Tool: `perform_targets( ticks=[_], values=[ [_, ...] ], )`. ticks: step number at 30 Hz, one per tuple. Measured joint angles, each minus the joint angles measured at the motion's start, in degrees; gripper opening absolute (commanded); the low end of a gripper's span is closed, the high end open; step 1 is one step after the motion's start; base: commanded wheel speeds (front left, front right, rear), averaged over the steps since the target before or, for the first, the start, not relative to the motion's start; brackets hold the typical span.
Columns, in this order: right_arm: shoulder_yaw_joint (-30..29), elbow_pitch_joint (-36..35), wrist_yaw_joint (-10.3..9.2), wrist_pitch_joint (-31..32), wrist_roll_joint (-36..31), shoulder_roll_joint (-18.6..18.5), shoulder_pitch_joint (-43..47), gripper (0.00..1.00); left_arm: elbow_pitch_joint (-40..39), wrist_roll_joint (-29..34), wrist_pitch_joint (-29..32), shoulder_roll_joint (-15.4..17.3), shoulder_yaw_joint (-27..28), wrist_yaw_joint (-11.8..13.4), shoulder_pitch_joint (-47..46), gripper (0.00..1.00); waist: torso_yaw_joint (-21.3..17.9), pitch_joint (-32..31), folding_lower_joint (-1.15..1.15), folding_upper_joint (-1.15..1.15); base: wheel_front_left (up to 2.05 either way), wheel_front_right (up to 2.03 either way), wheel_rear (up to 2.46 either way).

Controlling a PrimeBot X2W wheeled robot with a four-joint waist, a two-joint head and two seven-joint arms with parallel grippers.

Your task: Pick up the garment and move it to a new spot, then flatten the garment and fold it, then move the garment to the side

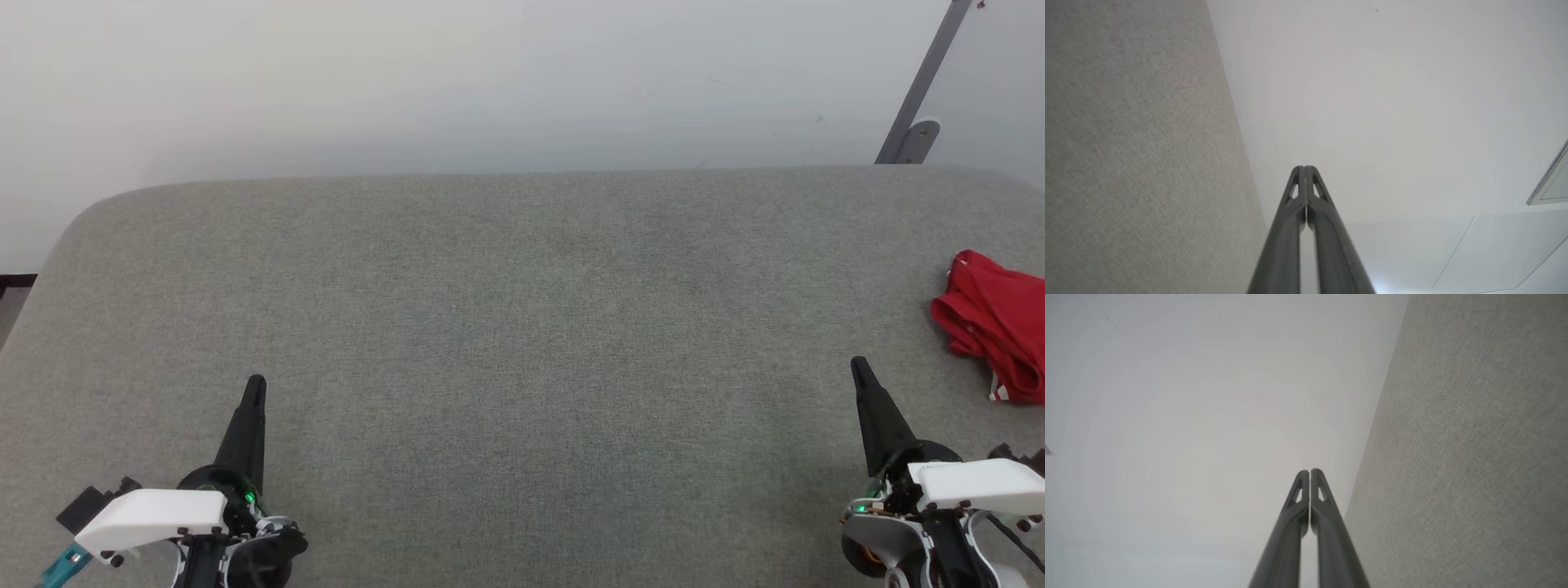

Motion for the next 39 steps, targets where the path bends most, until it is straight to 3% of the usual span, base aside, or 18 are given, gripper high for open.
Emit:
perform_targets(
  ticks=[8, 39],
  values=[
    [-0.09, 0.48, 0.0, 0.46, 2.54, 0.36, -0.49, 0.0, 0.42, -2.78, 1.01, -0.21, 0.23, 0.0, -0.28, 0.0, -0.27, -0.27, 0.0, 0.0, 0.0, 0.0, 0.0],
    [-0.18, 0.56, 0.0, 0.69, 2.55, 0.49, -0.7, 0.0, 0.44, -2.71, 1.21, -0.46, 0.65, 0.0, -0.34, 0.0, -0.27, -0.27, 0.0, 0.0, 0.0, 0.0, 0.0]
  ],
)
